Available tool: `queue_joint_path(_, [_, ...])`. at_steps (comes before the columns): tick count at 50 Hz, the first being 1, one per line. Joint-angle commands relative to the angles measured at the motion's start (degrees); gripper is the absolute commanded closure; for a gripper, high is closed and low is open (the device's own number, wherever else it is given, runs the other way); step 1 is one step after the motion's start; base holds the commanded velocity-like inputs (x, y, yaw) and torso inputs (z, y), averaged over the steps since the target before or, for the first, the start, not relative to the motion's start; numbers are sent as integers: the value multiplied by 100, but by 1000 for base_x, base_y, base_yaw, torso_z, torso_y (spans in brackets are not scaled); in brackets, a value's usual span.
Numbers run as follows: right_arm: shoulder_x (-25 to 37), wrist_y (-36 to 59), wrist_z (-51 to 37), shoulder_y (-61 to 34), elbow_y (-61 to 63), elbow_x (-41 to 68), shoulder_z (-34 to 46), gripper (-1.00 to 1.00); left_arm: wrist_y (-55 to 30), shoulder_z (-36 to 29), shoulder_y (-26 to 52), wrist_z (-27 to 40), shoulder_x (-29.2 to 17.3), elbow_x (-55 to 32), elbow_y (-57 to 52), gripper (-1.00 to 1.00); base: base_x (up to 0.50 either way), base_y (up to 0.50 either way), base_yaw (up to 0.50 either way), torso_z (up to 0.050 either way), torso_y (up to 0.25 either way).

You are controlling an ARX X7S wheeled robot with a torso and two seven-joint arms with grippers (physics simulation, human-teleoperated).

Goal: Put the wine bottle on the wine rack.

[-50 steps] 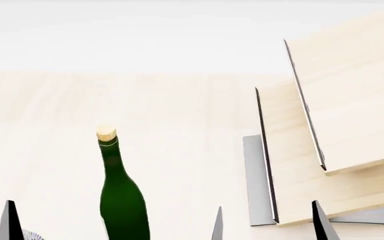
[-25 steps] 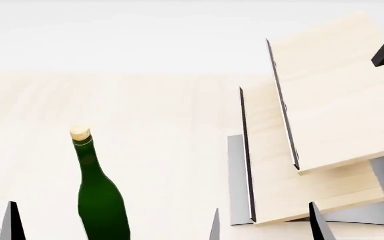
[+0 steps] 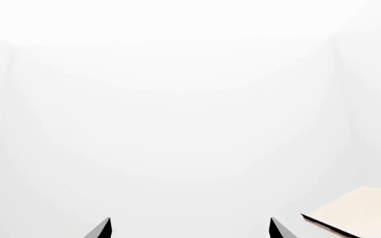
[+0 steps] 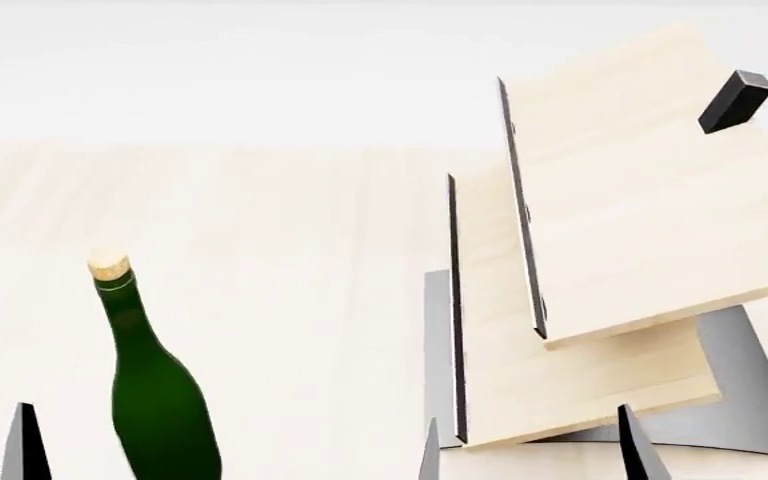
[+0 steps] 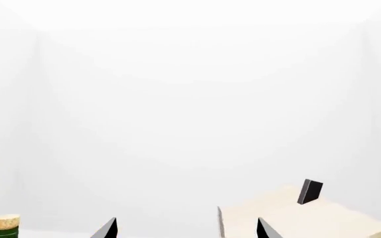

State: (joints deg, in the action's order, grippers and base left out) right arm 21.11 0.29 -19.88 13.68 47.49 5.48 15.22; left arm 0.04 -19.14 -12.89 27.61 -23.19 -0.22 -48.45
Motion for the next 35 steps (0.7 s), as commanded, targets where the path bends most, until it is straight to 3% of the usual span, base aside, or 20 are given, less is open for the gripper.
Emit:
queue_joint_path(1, [25, -10, -25, -9, -4, 3, 23, -100, 19, -15, 5, 17, -15, 1, 16, -100, 0, -98, 0, 0, 0])
queue_joint_path(35, [69, 51, -71, -68, -79, -160, 228, -100, -4, -74, 23, 62, -52, 5, 0, -100, 0, -38, 0, 0, 0])
